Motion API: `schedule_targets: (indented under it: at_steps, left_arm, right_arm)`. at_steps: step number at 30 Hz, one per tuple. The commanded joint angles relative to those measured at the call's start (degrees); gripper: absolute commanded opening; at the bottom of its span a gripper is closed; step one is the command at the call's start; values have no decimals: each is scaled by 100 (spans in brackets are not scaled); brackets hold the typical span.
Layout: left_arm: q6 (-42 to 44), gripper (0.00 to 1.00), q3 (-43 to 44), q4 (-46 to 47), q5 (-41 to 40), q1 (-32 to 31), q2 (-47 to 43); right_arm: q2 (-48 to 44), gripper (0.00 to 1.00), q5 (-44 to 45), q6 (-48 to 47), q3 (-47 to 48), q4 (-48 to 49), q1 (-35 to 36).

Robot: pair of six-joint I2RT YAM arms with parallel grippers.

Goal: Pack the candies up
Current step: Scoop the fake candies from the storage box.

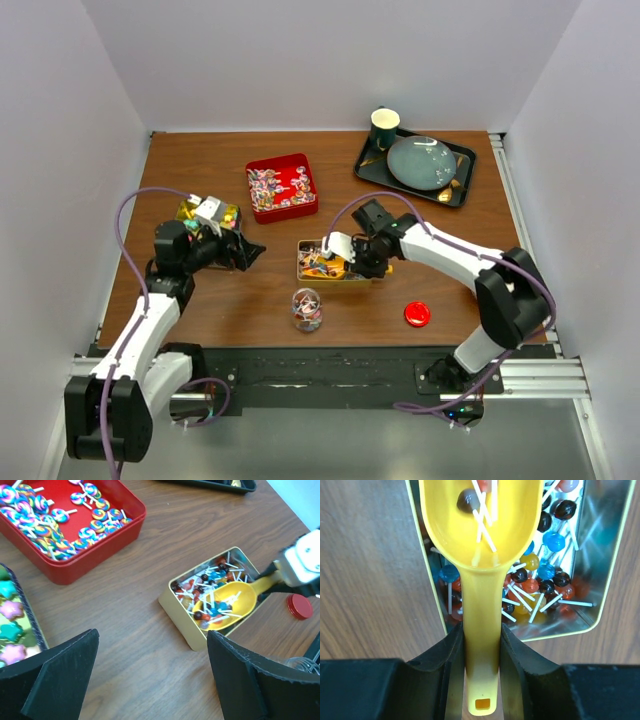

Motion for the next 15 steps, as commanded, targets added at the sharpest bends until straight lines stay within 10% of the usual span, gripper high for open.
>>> schedule_targets:
  at_steps: [1, 15]
  left_arm:
    - [272, 95, 597, -231, 95, 160, 268]
    - [1185, 96, 1669, -547, 430, 950, 1279]
  right_arm:
    - [-532, 0, -549, 281, -442, 819, -30]
    - [-1516, 0, -1243, 519, -1479, 1725, -662]
